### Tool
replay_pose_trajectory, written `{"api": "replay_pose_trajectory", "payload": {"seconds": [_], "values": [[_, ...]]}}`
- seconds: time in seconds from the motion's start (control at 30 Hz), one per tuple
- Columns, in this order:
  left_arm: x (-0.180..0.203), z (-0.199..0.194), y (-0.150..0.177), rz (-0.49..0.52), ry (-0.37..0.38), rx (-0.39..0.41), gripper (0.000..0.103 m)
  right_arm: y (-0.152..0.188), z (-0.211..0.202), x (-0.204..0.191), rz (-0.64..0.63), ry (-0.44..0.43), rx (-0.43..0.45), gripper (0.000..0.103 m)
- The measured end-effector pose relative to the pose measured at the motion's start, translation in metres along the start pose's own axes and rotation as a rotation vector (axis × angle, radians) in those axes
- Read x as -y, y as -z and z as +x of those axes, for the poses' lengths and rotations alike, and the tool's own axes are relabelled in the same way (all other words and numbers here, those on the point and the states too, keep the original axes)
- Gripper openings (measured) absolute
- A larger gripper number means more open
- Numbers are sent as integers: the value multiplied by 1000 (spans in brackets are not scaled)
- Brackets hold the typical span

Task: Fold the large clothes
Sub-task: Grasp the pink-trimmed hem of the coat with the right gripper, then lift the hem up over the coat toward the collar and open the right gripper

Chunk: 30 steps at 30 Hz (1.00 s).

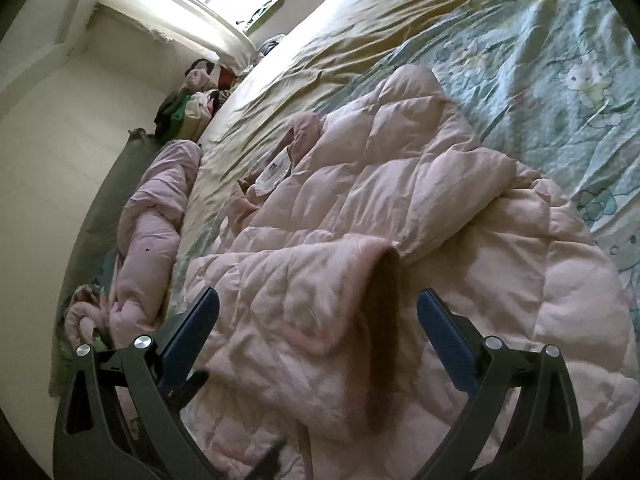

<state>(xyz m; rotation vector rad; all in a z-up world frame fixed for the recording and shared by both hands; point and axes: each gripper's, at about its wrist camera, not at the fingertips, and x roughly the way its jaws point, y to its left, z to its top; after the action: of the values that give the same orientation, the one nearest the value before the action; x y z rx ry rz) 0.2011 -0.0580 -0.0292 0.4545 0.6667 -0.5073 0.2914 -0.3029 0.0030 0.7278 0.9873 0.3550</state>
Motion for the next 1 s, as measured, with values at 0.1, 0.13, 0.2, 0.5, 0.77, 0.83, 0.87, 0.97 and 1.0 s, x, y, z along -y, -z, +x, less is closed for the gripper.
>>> {"api": "replay_pose_trajectory", "payload": {"seconds": [0.1, 0.13, 0.2, 0.5, 0.77, 0.83, 0.87, 0.97, 1.0], "values": [[-17, -14, -3, -97, 69, 31, 94, -4, 10, 3, 19, -24, -27, 98], [-32, -16, -3, -162, 73, 32, 94, -6, 13, 3, 19, -22, -32, 96], [-54, -18, 0, -236, 44, 37, 94, -7, 19, 4, 21, -14, -40, 86], [-186, -47, 36, -640, -171, 72, 94, -3, 41, 8, 2, 36, -34, 30], [-267, -82, 89, -944, -287, 100, 94, 2, 43, -17, -164, 94, 33, 6], [-276, -85, 96, -963, -311, 94, 94, 0, 34, -40, -251, 92, 75, 5], [-279, -86, 97, -968, -319, 93, 94, -3, 30, -52, -288, 85, 93, 5], [-283, -85, 99, -993, -314, 94, 94, -18, 12, -95, -416, 64, 158, 5], [-285, -84, 100, -994, -309, 94, 94, -27, 2, -115, -470, 47, 186, 5]]}}
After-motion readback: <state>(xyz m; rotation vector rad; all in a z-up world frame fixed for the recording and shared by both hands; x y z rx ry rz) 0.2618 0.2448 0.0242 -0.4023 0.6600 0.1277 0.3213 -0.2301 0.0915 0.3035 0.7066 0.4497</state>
